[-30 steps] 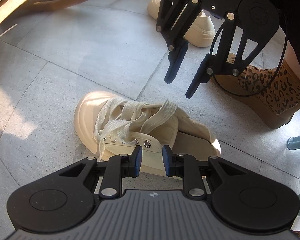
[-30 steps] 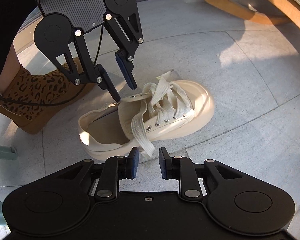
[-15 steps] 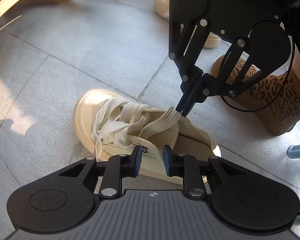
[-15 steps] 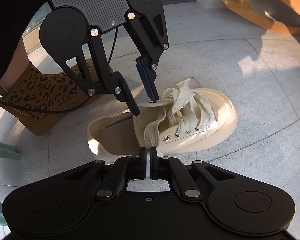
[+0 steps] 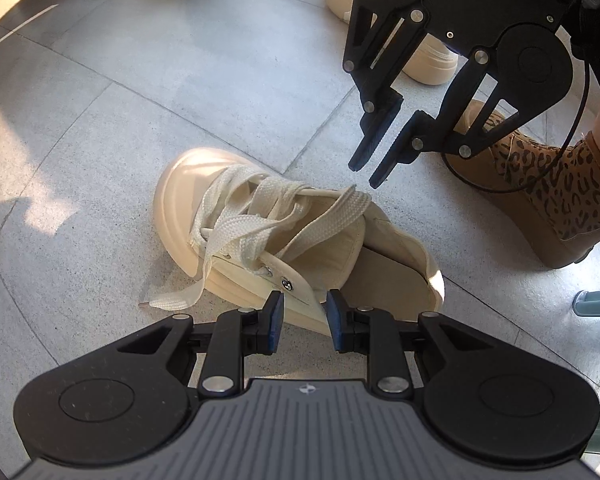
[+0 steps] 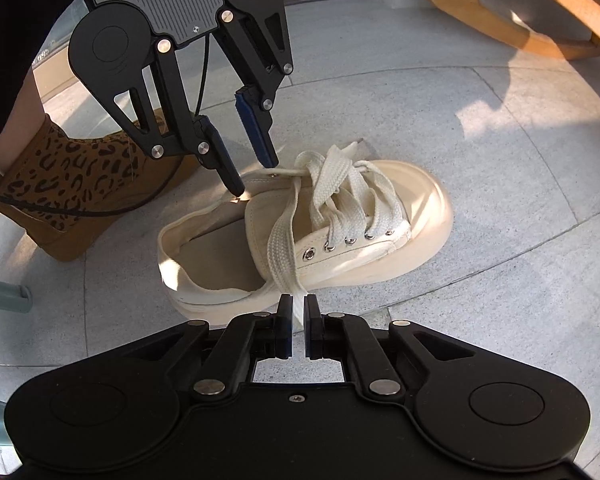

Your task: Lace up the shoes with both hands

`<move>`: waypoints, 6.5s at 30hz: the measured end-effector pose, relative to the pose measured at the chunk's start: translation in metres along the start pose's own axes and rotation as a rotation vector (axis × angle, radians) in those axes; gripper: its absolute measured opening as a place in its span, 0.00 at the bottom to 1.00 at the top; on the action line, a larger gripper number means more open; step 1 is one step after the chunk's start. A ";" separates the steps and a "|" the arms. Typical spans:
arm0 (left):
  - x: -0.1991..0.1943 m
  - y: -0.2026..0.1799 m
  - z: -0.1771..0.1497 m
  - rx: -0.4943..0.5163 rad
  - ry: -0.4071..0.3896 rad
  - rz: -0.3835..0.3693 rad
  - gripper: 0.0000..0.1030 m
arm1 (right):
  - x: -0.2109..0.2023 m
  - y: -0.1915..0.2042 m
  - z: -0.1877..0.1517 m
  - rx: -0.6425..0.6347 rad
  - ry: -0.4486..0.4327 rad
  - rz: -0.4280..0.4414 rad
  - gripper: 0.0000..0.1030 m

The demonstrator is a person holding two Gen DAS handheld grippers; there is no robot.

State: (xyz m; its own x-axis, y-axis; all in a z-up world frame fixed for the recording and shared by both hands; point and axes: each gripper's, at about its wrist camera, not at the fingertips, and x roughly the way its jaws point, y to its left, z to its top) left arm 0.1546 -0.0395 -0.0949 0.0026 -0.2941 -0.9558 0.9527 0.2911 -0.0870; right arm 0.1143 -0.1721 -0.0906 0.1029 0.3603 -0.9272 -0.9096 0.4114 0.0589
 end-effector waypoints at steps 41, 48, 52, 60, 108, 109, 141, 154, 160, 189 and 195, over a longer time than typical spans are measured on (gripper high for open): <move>0.001 0.004 -0.005 -0.046 -0.003 -0.002 0.22 | -0.042 -0.010 -0.022 0.087 0.096 -0.103 0.00; 0.000 0.001 -0.004 -0.029 -0.012 -0.010 0.22 | -0.059 -0.048 -0.017 0.343 -0.051 -0.134 0.00; -0.006 -0.003 -0.001 -0.010 -0.031 -0.040 0.22 | -0.059 -0.061 -0.015 0.470 -0.111 -0.047 0.00; -0.021 -0.008 0.017 -0.046 -0.212 -0.172 0.22 | -0.065 -0.064 -0.005 0.563 -0.193 0.023 0.00; -0.010 -0.022 0.022 0.074 -0.156 -0.124 0.01 | -0.027 0.040 0.019 -0.316 0.000 -0.062 0.03; -0.010 -0.021 0.022 0.070 -0.157 -0.125 0.01 | -0.026 0.040 0.018 -0.318 0.006 -0.059 0.01; 0.010 -0.012 0.031 0.079 -0.140 -0.059 0.02 | 0.015 0.027 0.017 -0.324 0.096 -0.148 0.01; 0.011 -0.013 0.030 0.105 -0.145 -0.038 0.05 | 0.006 0.047 0.029 -0.430 0.071 -0.201 0.01; 0.017 -0.012 0.030 0.128 -0.139 -0.037 0.05 | 0.005 0.048 0.034 -0.426 0.058 -0.190 0.01; -0.051 -0.005 0.005 0.161 -0.027 -0.079 0.01 | -0.010 0.043 0.060 -0.172 -0.013 -0.087 0.02; -0.083 0.004 -0.004 0.132 0.039 -0.061 0.01 | -0.020 0.033 0.038 -0.132 -0.053 -0.085 0.02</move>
State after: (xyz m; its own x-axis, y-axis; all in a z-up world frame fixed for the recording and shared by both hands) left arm 0.1569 -0.0106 -0.0170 -0.0662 -0.2709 -0.9603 0.9824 0.1506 -0.1102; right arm 0.0975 -0.1342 -0.0559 0.1998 0.3735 -0.9059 -0.9412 0.3302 -0.0715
